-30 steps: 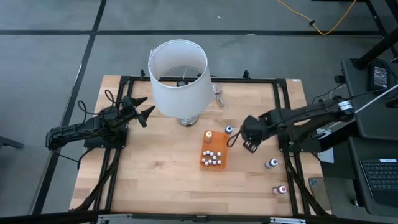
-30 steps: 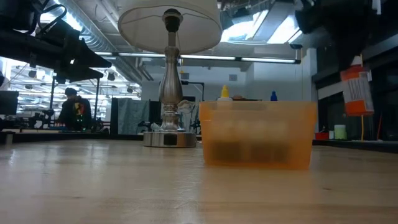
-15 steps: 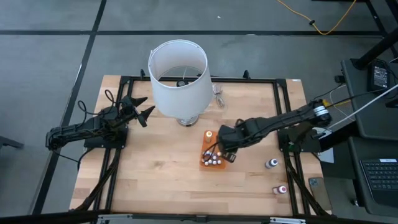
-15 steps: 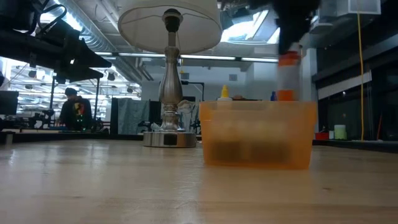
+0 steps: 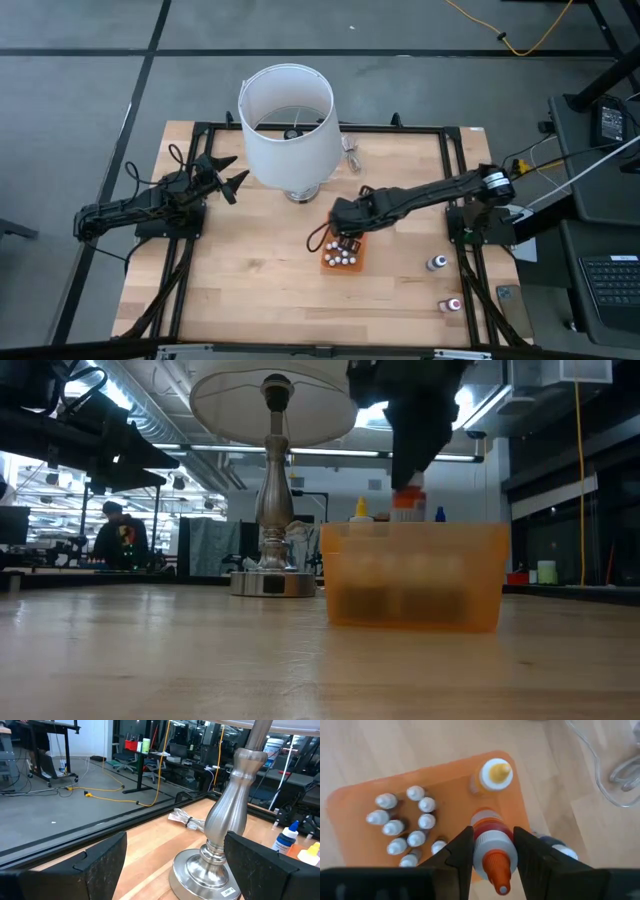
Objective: Pick & Place food coloring
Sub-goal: Put the big orange food coloring bottle into the orange bin, then put the big blue food coloring bottle into the bin
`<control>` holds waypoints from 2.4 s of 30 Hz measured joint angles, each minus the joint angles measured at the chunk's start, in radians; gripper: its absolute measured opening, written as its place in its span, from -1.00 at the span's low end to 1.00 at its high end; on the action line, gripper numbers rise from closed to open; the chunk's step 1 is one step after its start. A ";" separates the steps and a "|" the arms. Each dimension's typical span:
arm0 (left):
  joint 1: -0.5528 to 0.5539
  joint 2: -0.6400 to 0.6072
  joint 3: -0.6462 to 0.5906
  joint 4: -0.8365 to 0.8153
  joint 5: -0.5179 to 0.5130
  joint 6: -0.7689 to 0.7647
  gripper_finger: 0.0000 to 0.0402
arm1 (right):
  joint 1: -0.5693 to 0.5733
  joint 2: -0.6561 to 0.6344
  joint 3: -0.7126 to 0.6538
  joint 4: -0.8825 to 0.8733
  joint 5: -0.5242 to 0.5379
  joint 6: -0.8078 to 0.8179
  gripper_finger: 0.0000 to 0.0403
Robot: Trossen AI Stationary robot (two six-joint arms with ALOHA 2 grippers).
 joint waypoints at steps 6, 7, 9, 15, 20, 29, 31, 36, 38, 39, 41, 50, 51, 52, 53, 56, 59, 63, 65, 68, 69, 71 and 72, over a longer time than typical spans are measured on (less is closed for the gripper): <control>0.000 0.000 0.000 0.000 0.000 0.000 0.60 | -0.009 0.054 -0.001 0.021 0.002 -0.028 -0.38; 0.000 0.000 0.000 0.000 0.000 0.000 0.60 | -0.012 0.066 -0.001 0.026 0.001 -0.037 -0.38; 0.000 0.000 0.000 0.000 0.000 0.000 0.60 | -0.020 0.083 -0.001 0.040 -0.006 -0.048 -0.38; 0.000 0.000 0.000 0.000 0.000 0.000 0.60 | -0.055 0.112 -0.001 0.074 -0.009 -0.085 -0.37; 0.000 0.000 0.000 0.000 0.000 0.000 0.60 | -0.067 0.119 -0.001 0.079 -0.016 -0.092 -0.37; 0.000 0.000 0.000 0.000 0.000 0.000 0.60 | -0.073 0.119 -0.001 0.090 -0.019 -0.092 -0.23; 0.000 0.000 0.000 0.000 0.000 0.000 0.60 | -0.073 0.119 -0.001 0.089 -0.019 -0.092 -0.17; 0.000 0.000 0.000 0.000 0.000 0.000 0.60 | -0.073 0.117 -0.001 0.088 -0.019 -0.110 -0.01; 0.000 0.000 0.000 0.000 0.000 0.000 0.60 | -0.073 0.108 -0.002 0.088 -0.019 -0.118 0.04; 0.000 0.000 0.000 0.000 0.000 0.000 0.60 | -0.073 0.100 -0.002 0.086 -0.019 -0.118 0.07; 0.000 0.000 0.000 0.000 0.000 0.000 0.60 | -0.073 0.080 -0.002 0.084 -0.017 -0.120 0.11; 0.000 0.000 0.000 0.000 0.000 0.000 0.60 | -0.065 -0.030 -0.002 0.047 0.000 -0.139 0.22; 0.000 0.000 0.000 0.000 0.000 0.000 0.60 | -0.061 -0.045 -0.002 0.039 0.000 -0.138 0.23; 0.000 0.000 0.000 0.000 0.000 0.000 0.60 | -0.058 -0.063 -0.002 0.031 0.000 -0.138 0.24; 0.000 0.000 0.000 0.000 0.000 0.000 0.60 | -0.053 -0.079 -0.002 0.022 0.000 -0.138 0.25; 0.000 0.000 0.000 0.000 0.000 0.000 0.60 | -0.040 -0.124 -0.002 -0.008 -0.009 -0.139 0.32; 0.000 0.000 0.000 0.000 0.000 0.000 0.60 | -0.033 -0.170 -0.002 -0.038 -0.028 -0.142 0.41; 0.000 0.000 0.000 0.000 0.000 0.000 0.60 | -0.033 -0.232 -0.037 -0.053 -0.076 -0.167 0.55; 0.000 0.000 0.000 0.000 0.000 0.000 0.60 | -0.033 -0.269 -0.083 -0.048 -0.086 -0.169 0.60; 0.000 0.000 0.000 0.000 0.000 0.000 0.60 | -0.033 -0.323 -0.170 -0.037 -0.083 -0.133 0.63; 0.000 0.000 0.000 0.000 0.000 0.000 0.60 | -0.035 -0.338 -0.198 -0.033 -0.075 -0.104 0.63; 0.000 0.000 0.000 0.000 0.000 0.000 0.60 | -0.045 -0.360 -0.249 -0.028 -0.057 -0.040 0.64; 0.000 0.000 0.000 0.000 0.000 0.000 0.60 | -0.051 -0.368 -0.272 -0.016 -0.053 -0.008 0.64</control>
